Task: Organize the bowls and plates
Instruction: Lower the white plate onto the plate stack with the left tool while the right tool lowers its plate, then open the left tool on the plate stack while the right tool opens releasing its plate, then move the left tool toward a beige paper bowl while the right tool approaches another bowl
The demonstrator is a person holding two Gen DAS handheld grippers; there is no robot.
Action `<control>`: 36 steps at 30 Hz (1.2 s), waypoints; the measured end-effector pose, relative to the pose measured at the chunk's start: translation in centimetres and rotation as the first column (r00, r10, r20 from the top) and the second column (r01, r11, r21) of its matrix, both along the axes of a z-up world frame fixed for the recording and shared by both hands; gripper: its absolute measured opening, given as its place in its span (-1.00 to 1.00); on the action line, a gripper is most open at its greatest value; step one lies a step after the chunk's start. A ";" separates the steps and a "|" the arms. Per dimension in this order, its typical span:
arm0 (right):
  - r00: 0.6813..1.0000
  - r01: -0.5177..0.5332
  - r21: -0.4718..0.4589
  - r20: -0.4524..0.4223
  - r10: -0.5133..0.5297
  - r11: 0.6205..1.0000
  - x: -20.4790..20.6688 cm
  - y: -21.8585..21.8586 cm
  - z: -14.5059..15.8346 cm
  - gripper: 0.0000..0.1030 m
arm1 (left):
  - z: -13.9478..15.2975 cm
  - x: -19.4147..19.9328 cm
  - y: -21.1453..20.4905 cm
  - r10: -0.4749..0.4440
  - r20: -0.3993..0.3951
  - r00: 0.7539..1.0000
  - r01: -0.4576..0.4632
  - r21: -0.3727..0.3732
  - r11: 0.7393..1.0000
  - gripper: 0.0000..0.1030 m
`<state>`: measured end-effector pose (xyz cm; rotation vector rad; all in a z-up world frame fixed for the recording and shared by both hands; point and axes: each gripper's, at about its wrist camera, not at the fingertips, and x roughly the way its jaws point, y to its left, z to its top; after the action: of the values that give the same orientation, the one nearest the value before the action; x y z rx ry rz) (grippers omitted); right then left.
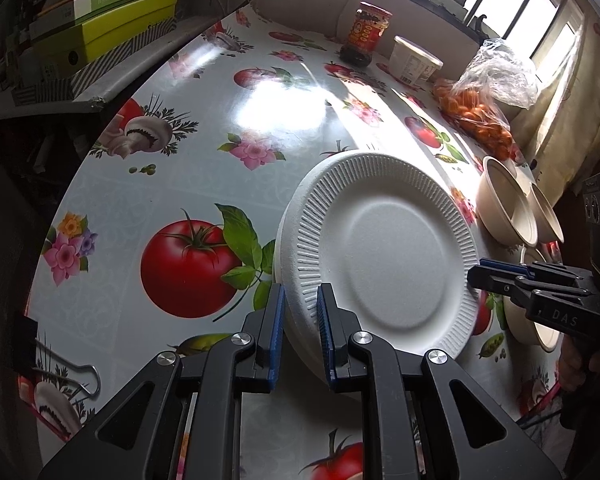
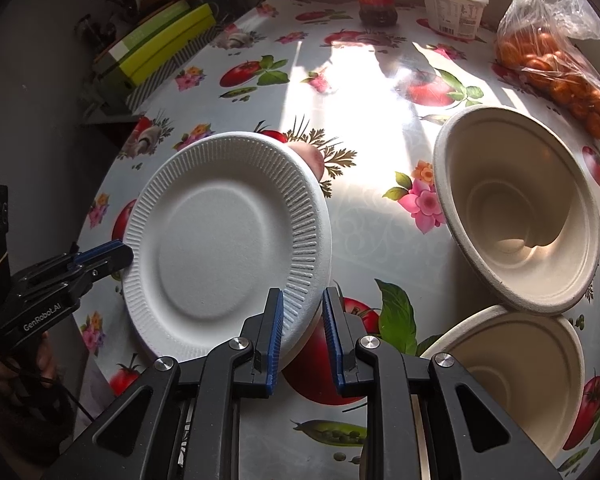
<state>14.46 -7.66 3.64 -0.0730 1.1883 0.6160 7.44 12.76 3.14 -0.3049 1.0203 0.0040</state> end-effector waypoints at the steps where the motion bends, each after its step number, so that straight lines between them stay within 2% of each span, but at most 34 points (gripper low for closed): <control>1: 1.000 0.001 -0.001 0.000 -0.001 1.000 0.0 0.0 0.0 -0.60 | 0.0 0.0 0.0 -0.001 0.001 1.000 0.001 0.001 1.000 -0.67; 5: 1.000 0.003 0.001 -0.001 -0.003 1.000 0.1 0.0 -0.1 -0.56 | 0.1 0.0 -0.1 -0.004 0.003 1.000 0.004 0.007 1.000 -0.66; 9: 1.000 0.012 0.003 0.005 -0.012 1.000 0.0 0.0 0.0 -0.42 | 0.1 0.0 -0.1 -0.008 0.006 1.000 0.008 0.019 1.000 -0.64; 19: 1.000 0.012 0.009 0.015 -0.012 1.000 -0.2 0.0 0.3 -0.34 | 0.4 -0.2 -0.3 -0.008 0.018 1.000 0.007 0.024 1.000 -0.62; 24: 1.000 0.020 0.016 0.023 -0.021 1.000 -0.4 0.0 0.4 -0.27 | 0.8 -0.3 -0.6 -0.006 0.031 0.999 0.005 0.033 0.999 -0.51; 36: 0.997 0.048 0.055 0.064 -0.052 0.997 -1.3 -0.8 1.6 -0.14 | 2.2 -1.1 -1.3 -0.009 0.074 0.997 0.005 0.057 0.998 -0.50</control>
<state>13.16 -8.47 5.20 -0.0177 1.1062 0.5971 6.36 11.47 5.31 -0.2476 0.9459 0.0154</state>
